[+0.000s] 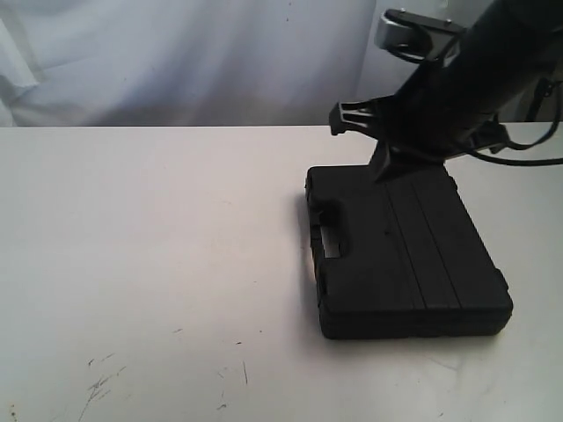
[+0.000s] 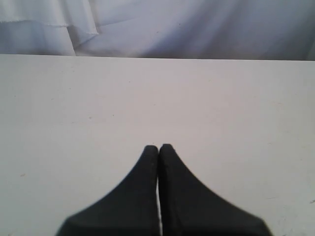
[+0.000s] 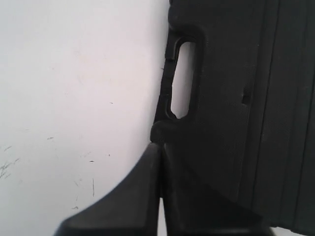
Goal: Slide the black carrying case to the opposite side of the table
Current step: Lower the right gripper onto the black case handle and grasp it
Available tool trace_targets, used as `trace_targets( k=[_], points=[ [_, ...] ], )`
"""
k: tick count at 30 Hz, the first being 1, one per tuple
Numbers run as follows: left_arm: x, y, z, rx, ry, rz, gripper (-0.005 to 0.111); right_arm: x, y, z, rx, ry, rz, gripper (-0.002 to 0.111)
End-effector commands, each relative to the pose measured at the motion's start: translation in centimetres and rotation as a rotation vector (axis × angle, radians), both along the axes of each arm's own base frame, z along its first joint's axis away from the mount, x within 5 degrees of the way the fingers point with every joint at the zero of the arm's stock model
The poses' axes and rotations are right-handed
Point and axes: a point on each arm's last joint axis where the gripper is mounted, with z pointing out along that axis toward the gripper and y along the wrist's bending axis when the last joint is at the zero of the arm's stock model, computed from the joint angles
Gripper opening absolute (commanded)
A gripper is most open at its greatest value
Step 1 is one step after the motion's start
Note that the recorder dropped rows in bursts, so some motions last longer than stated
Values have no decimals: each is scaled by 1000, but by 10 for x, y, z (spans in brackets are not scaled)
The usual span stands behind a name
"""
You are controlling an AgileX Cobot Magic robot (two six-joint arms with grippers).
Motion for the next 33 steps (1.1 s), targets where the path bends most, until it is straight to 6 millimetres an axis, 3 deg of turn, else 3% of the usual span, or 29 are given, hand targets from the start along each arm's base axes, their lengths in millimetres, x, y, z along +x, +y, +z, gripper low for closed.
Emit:
trace_targets(
  k=[1,6,19,33],
  points=[
    [0,0,0,-3,-15,2,0,19,20,-11,-60,31,17,0],
    [0,0,0,-3,-15,2,0,40,38,-30,-107,76,12,0],
    [0,0,0,-3,-15,2,0,82,59,-76,-147,159,16,0],
    [0,0,0,-3,-15,2,0,104,74,-103,-172,201,-41,28]
  ],
)
